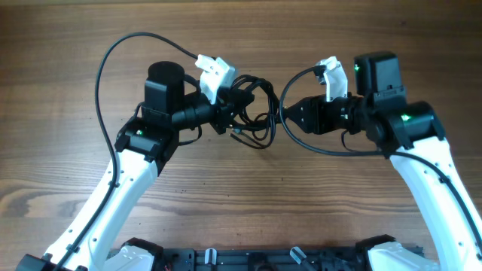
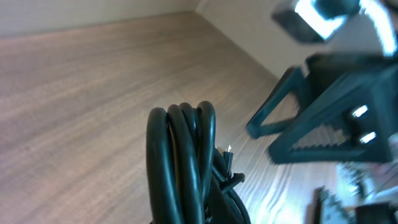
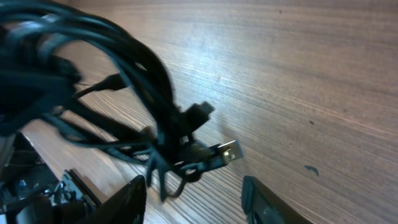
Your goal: Untangle cables
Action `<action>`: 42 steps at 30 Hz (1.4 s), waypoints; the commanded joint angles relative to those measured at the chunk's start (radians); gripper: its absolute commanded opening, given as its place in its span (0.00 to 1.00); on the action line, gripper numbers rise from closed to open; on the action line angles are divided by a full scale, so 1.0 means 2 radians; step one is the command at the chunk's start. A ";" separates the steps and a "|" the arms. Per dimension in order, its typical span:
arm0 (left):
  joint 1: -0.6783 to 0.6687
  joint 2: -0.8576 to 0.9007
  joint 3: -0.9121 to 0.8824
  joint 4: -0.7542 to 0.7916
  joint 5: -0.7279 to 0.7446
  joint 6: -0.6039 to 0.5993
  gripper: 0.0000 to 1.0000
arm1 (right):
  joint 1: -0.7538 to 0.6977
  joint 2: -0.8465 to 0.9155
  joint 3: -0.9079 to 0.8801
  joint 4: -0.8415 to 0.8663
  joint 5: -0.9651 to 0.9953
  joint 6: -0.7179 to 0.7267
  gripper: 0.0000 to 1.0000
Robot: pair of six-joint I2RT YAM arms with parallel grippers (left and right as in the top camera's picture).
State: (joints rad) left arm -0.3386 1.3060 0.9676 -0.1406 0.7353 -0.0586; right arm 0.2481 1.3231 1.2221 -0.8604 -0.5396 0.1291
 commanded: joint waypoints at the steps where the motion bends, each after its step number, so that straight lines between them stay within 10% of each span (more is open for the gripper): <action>1: -0.002 -0.003 0.006 0.005 0.011 -0.150 0.04 | 0.015 0.021 0.007 0.000 0.012 -0.013 0.47; 10: -0.001 -0.003 0.006 -0.003 0.011 -0.185 0.04 | 0.047 0.027 0.006 0.019 0.008 -0.110 0.43; 20: -0.004 -0.003 0.006 -0.003 0.011 -0.201 0.04 | 0.047 0.077 0.006 0.039 -0.143 -0.145 0.04; 33: -0.006 0.060 0.006 -0.180 -0.101 -0.092 0.04 | -0.105 -0.035 0.007 0.145 -0.179 0.042 0.04; 42: -0.006 0.070 0.006 -0.022 0.169 -0.064 0.04 | -0.116 0.007 0.007 0.013 -0.140 -0.048 0.10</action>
State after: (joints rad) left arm -0.3508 1.4460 0.9710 -0.2661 0.8131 -0.2211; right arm 0.0113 1.3006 1.2259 -0.8062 -0.8314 0.1287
